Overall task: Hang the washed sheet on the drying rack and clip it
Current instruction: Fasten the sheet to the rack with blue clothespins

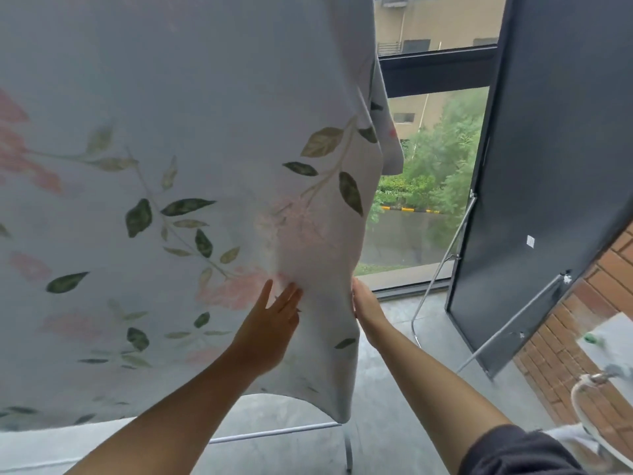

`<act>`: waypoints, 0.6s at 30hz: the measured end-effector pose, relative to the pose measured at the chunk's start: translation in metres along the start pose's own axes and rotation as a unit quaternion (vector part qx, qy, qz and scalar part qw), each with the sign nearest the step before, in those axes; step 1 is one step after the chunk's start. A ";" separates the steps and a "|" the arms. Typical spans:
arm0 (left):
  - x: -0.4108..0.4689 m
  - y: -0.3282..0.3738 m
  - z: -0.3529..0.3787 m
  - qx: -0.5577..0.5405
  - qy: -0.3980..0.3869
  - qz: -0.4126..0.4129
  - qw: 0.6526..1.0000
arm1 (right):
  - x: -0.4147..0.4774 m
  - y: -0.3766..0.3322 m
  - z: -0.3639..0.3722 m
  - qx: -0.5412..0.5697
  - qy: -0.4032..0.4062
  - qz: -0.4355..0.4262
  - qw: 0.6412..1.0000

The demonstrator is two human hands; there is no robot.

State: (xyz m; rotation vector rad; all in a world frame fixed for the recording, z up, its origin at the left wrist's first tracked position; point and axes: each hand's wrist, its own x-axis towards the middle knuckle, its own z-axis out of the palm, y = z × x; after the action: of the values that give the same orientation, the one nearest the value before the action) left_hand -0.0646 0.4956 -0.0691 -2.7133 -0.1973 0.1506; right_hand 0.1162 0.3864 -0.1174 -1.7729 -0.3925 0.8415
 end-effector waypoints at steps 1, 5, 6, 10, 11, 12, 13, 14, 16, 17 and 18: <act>-0.007 0.000 0.001 -0.019 -0.016 -0.023 0.999 | -0.009 0.003 0.005 -0.001 0.018 -0.006 1.000; -0.039 -0.003 0.021 -0.080 -0.069 -0.092 0.990 | -0.046 0.022 0.021 -0.033 0.071 -0.008 0.997; -0.049 -0.005 0.026 -0.112 -0.094 -0.114 0.983 | -0.054 0.027 0.025 -0.035 0.078 -0.008 0.996; -0.097 -0.012 0.045 -0.240 -0.092 -0.184 0.949 | -0.093 0.047 0.061 -0.025 0.102 0.014 0.994; -0.109 -0.013 0.049 -0.261 -0.089 -0.192 0.942 | -0.102 0.052 0.072 -0.039 0.100 0.021 0.994; -0.120 -0.015 0.053 -0.273 -0.078 -0.199 0.938 | -0.110 0.054 0.084 -0.060 0.099 0.027 0.993; -0.131 -0.020 0.055 -0.288 -0.056 -0.198 0.935 | -0.118 0.049 0.096 -0.093 0.103 0.024 0.990; -0.136 -0.025 0.055 -0.304 -0.020 -0.192 0.933 | -0.120 0.039 0.102 -0.131 0.115 -0.004 0.985; -0.136 -0.045 0.052 -0.298 0.098 -0.174 0.933 | -0.120 0.003 0.114 -0.208 0.169 -0.134 0.954; -0.129 -0.057 0.047 -0.276 0.162 -0.178 0.930 | -0.117 -0.022 0.118 -0.228 0.201 -0.207 0.930; -0.119 -0.072 0.041 -0.259 0.215 -0.189 0.923 | -0.112 -0.047 0.124 -0.248 0.235 -0.273 0.900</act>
State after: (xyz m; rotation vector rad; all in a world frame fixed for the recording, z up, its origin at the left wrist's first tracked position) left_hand -0.1960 0.5577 -0.0672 -3.0563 -0.7044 -0.6966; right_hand -0.0426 0.4181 -0.0555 -2.0966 -0.7787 -0.1108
